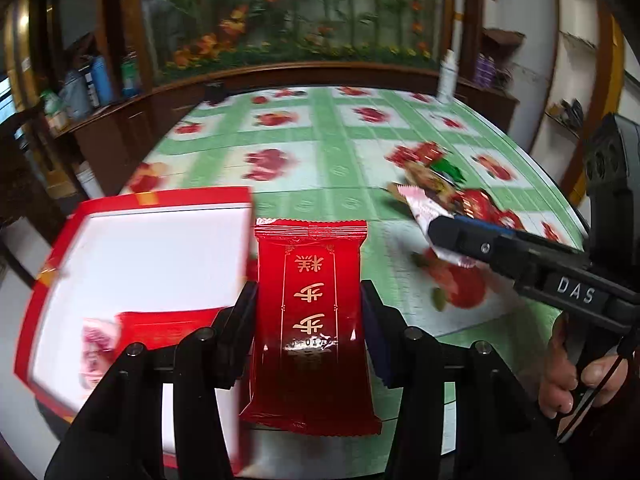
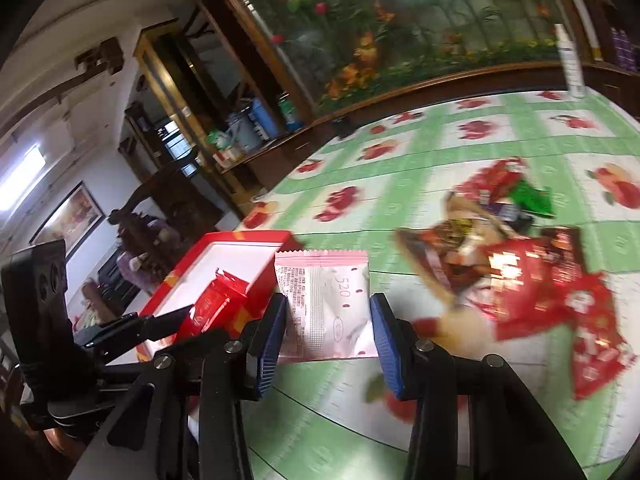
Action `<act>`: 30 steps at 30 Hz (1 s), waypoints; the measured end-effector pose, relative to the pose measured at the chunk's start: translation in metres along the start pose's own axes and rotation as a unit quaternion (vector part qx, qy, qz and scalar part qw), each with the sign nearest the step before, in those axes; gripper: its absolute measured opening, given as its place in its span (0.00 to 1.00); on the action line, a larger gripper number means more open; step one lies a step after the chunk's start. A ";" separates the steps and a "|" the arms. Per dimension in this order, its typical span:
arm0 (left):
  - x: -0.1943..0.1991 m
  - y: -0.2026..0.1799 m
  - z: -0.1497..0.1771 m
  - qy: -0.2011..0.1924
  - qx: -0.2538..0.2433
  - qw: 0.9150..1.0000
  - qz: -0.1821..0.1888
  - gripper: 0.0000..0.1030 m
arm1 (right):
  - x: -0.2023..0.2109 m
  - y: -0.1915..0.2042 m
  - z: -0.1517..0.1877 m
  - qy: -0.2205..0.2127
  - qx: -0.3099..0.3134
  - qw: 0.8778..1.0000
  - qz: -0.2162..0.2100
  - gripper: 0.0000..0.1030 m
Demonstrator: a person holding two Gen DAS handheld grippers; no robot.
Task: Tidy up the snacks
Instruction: 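Carry both packets into the gift box and open both tools to release them, then move both open tools back over the snack pile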
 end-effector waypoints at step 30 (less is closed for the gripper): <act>0.000 0.123 0.016 -0.002 0.144 0.980 -0.134 0.60 | -0.108 0.108 -0.035 0.069 0.043 0.994 -0.071 0.54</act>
Point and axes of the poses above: each gripper's, at about its wrist camera, not at the fingertips, and x roughly against the way its jaws point, y to its left, z to its underside, the point moved 5 cm from there along -x, roughly the way its jaws point, and after that the axes turned 10 degrees about y, right-handed, at the moved point
